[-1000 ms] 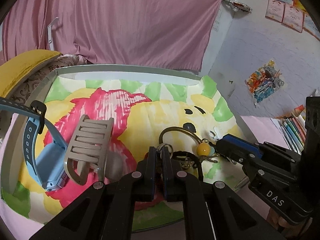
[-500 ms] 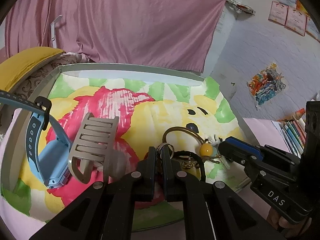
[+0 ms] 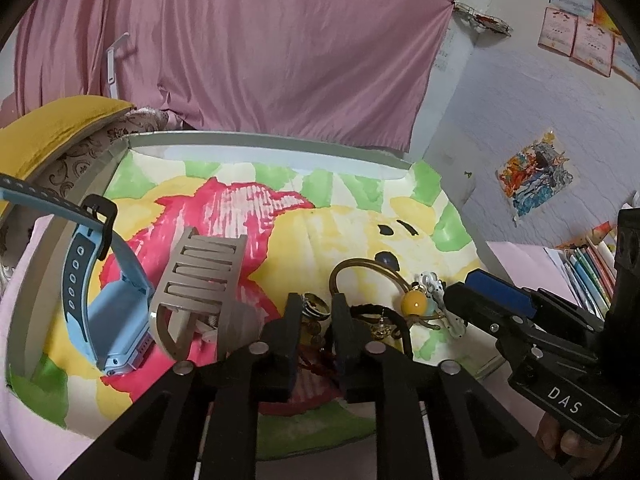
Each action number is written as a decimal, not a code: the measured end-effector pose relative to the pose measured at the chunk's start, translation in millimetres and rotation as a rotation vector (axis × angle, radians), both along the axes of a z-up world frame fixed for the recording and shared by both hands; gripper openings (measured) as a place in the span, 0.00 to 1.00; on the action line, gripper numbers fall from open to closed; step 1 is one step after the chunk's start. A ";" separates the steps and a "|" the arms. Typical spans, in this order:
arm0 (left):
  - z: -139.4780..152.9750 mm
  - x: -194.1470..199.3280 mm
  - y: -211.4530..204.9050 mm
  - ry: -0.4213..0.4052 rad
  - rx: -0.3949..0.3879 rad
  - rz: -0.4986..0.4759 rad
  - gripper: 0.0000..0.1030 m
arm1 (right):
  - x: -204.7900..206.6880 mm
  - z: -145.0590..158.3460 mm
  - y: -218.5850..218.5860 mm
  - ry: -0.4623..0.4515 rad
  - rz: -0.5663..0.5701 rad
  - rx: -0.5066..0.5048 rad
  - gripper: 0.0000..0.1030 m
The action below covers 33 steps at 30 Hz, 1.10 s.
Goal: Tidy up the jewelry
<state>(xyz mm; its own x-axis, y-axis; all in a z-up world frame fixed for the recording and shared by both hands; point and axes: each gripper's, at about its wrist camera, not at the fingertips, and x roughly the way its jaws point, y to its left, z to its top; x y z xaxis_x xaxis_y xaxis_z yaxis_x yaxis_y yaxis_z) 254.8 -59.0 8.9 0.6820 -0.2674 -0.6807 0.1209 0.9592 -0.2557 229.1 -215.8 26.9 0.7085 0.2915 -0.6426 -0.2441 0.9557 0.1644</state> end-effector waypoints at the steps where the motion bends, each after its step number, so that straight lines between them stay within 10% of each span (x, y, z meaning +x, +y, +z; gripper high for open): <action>1: 1.2 -1.2 -0.2 -0.008 0.003 0.000 0.16 | -0.4 0.6 -0.6 -0.005 -0.003 0.001 0.37; 30: 29.2 -24.8 8.7 -0.219 0.075 0.102 0.34 | -19.1 18.5 -14.5 -0.156 -0.071 0.002 0.61; 33: 30.7 -28.2 11.5 -0.235 0.067 0.111 0.54 | -23.2 22.2 -16.3 -0.181 -0.075 0.008 0.63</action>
